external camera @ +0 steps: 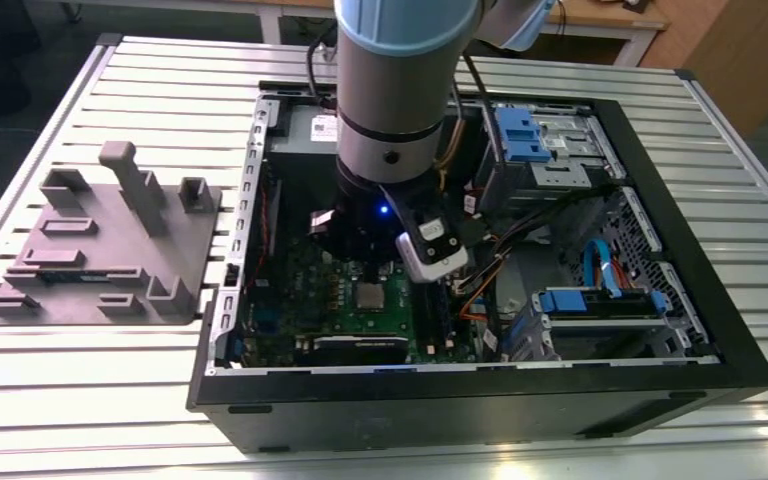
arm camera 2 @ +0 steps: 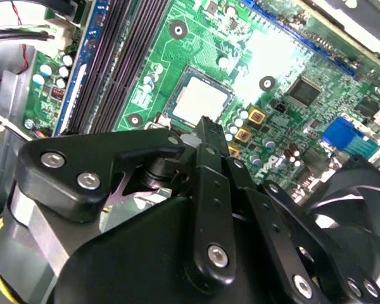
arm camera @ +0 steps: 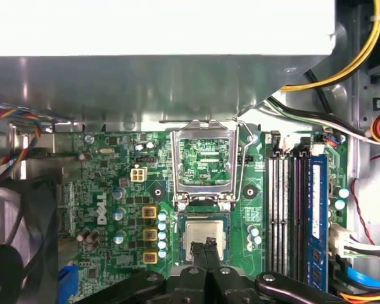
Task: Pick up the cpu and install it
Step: 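Close the cpu cover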
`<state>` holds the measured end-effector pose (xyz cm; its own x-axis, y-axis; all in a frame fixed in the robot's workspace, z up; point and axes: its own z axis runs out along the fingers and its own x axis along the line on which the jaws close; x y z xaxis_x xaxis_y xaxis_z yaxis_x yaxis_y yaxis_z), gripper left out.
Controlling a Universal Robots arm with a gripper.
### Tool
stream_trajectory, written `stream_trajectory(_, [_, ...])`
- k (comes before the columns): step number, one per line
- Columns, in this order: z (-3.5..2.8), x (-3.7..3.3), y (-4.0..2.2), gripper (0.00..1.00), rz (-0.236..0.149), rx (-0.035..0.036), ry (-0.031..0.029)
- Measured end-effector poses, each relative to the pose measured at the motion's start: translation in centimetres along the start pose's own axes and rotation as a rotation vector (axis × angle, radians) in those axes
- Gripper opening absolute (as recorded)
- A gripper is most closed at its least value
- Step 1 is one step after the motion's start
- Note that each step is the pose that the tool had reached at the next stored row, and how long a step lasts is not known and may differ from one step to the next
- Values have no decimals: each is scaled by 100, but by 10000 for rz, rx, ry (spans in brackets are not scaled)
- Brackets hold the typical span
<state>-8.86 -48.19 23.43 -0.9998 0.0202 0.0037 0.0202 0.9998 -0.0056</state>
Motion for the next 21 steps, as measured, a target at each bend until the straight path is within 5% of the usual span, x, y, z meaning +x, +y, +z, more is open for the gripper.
stream_trajectory(5, [-1,1,2,10,-126,1,-19])
stream_trajectory(18, [5,1,2,10,-2481,7,-32])
stream_trajectory(21, [8,-13,6,10,-2598,6,-34])
